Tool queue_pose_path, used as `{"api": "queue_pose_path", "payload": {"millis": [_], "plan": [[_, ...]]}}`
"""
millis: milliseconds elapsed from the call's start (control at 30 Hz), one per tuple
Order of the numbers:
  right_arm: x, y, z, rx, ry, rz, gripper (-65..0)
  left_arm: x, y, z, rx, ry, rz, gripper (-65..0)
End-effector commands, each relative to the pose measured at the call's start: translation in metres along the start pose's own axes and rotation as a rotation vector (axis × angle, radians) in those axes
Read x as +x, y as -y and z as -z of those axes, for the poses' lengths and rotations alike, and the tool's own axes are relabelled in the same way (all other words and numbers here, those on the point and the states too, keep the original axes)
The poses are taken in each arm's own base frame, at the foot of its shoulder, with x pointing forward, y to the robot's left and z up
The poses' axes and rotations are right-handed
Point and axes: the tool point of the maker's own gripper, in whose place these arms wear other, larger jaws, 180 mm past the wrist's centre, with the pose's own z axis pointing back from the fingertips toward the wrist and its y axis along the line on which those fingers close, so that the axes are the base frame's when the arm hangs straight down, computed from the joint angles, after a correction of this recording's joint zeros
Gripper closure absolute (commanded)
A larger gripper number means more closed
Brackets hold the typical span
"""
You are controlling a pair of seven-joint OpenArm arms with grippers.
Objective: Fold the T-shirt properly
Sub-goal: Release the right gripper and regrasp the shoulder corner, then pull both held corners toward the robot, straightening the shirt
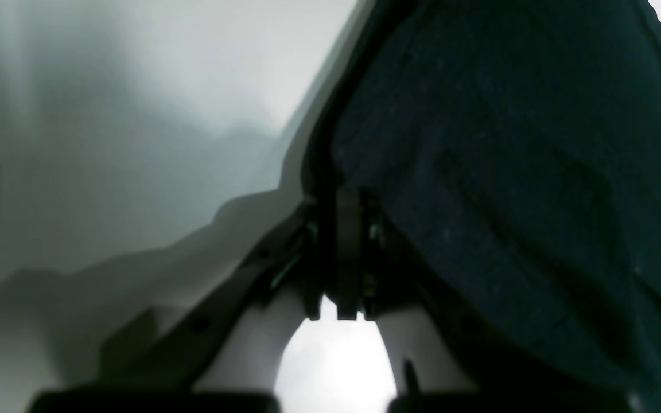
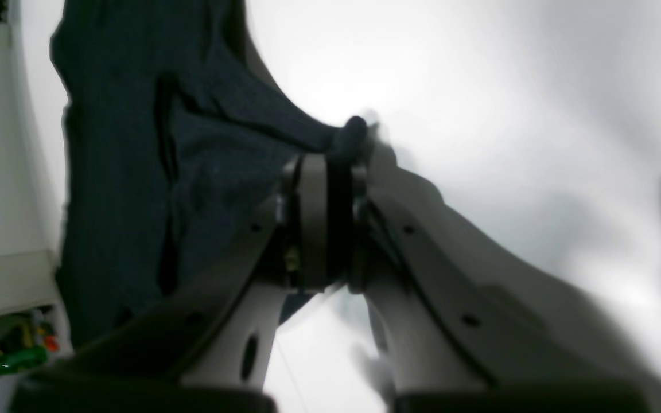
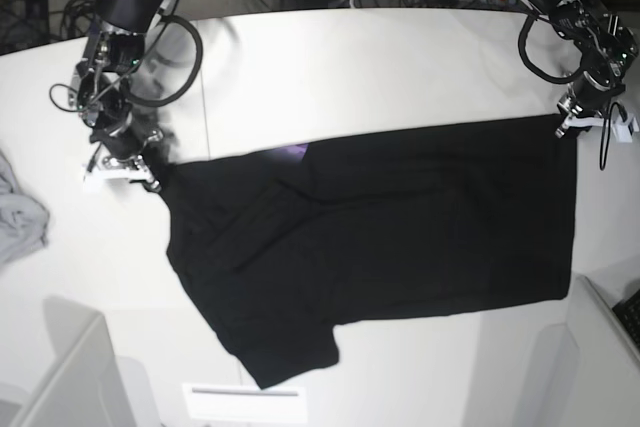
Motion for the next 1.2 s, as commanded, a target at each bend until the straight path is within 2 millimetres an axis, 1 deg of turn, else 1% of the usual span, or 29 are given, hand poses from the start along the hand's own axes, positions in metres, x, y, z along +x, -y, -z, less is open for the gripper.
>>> {"api": "queue_pose_path", "payload": {"millis": [0,67,233,300,367,433,567,633,767,833,967,1167], "plan": [[-0.003,0.006,0.0,-0.033,-0.022,-0.015,0.0,-0.001,-0.01,-0.004,0.042,-0.033,0.027,0.0],[-0.001,0.006,0.0,-0.033,-0.014,-0.018,0.0,-0.002,-0.018,-0.007,0.057,-0.041,0.035,0.0],[-0.001,0.012,-0.008,-0.044,-0.009,-0.033,0.0,0.002,-0.034,-0.017,0.094,-0.041,0.068,0.0],[-0.003,0.017,-0.017,-0.054,0.0,-0.051,0.0,0.004,-0.036,-0.022,0.105,-0.035,0.084,0.0],[-0.004,0.016,-0.028,-0.053,0.011,-0.082,0.0,0.003,-0.042,-0.031,0.123,-0.032,0.107,0.0],[-0.008,0.018,-0.039,-0.057,0.004,-0.107,0.0,0.004,-0.044,-0.039,0.136,-0.026,0.139,0.0],[-0.015,0.023,-0.061,-0.073,-0.023,-0.142,0.0,-0.011,-0.035,-0.043,0.129,-0.075,0.24,0.0],[-0.016,0.023,-0.073,-0.077,-0.013,-0.169,0.0,-0.016,-0.035,-0.047,0.132,-0.088,0.272,0.0],[-0.017,0.021,-0.096,-0.085,0.011,-0.215,0.0,-0.019,-0.036,-0.06,0.145,-0.081,0.303,0.0],[-0.022,0.024,-0.106,-0.097,0.007,-0.229,0.0,-0.019,-0.038,-0.067,0.156,-0.078,0.323,0.0],[-0.033,0.035,-0.119,-0.124,-0.016,-0.238,0.0,-0.025,-0.045,-0.075,0.175,-0.093,0.341,0.0],[-0.05,0.055,-0.131,-0.167,-0.059,-0.231,0.0,-0.037,-0.058,-0.083,0.2,-0.128,0.347,0.0]]}}
